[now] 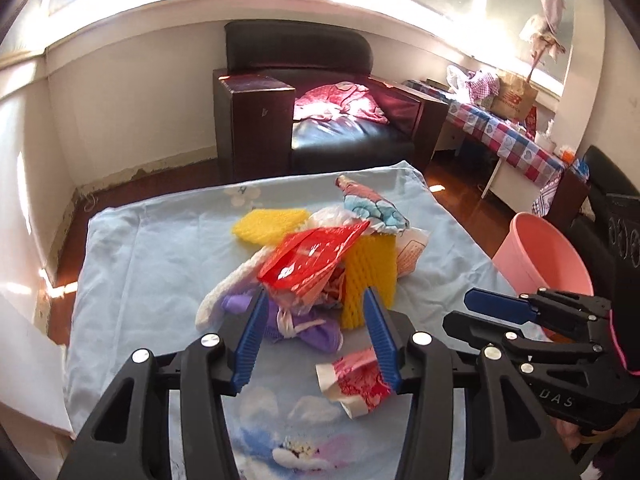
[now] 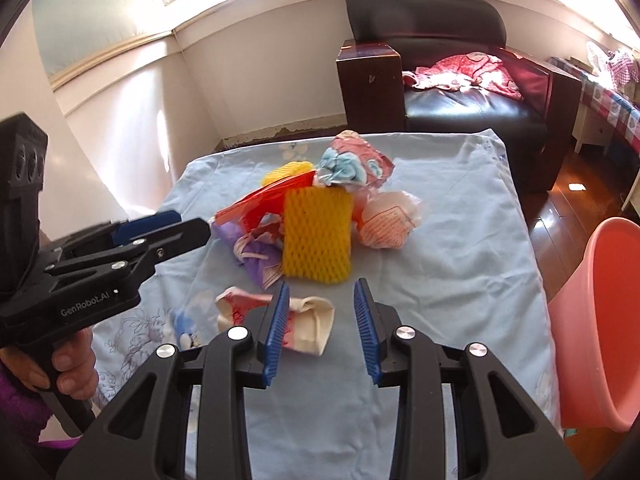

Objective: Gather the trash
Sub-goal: 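Grasp the red snack bag with the left gripper while the right grasps the patterned tissue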

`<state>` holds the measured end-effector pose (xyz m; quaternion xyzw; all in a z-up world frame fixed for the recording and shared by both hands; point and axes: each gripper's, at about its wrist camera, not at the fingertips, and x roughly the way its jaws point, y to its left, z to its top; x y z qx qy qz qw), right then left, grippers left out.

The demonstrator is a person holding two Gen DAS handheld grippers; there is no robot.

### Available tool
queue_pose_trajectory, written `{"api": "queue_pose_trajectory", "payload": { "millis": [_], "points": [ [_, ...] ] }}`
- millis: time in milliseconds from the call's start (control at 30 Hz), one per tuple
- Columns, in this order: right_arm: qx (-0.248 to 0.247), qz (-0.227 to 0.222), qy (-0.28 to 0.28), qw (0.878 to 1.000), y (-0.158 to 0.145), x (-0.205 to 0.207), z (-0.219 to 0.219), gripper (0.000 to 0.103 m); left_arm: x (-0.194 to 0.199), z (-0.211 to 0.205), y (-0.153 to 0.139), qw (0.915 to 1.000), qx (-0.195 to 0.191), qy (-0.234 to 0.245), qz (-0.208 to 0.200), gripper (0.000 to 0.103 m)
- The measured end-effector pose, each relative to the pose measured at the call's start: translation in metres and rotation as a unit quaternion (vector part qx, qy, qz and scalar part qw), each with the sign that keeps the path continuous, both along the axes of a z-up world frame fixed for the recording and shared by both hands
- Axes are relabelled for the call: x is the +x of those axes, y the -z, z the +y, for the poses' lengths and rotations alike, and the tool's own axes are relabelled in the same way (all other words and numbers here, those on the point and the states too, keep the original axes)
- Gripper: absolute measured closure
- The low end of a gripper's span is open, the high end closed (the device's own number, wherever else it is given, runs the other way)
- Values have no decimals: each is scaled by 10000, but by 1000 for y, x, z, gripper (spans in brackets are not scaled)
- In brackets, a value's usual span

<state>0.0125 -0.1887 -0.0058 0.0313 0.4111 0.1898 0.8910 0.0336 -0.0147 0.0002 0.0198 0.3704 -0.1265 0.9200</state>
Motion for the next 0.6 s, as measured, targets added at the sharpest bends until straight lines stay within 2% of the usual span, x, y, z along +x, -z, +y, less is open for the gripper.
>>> {"api": "queue_pose_trajectory", "payload": {
  "millis": [100,200,333,400,433,467,600],
  "points": [
    [-34,20,24,10000,-3,11,-4,69,16,-13,6,9989,419,205,-48,57],
    [9,27,32,10000,-8,22,-7,69,29,-15,19,9980,555,283,124,75],
    [112,58,75,9999,-14,43,-7,69,36,-7,31,9985,403,191,307,99],
    [114,-6,62,9999,-20,52,-4,67,33,0,31,9991,237,163,300,101],
    [141,-46,58,9999,-23,56,-2,59,31,3,31,9993,170,169,281,102],
    [163,-82,57,9998,-25,60,-1,55,27,5,29,9995,108,178,250,102],
    [29,-172,-29,9998,-32,85,18,55,17,14,24,9996,-100,146,213,102]
  ]
}}
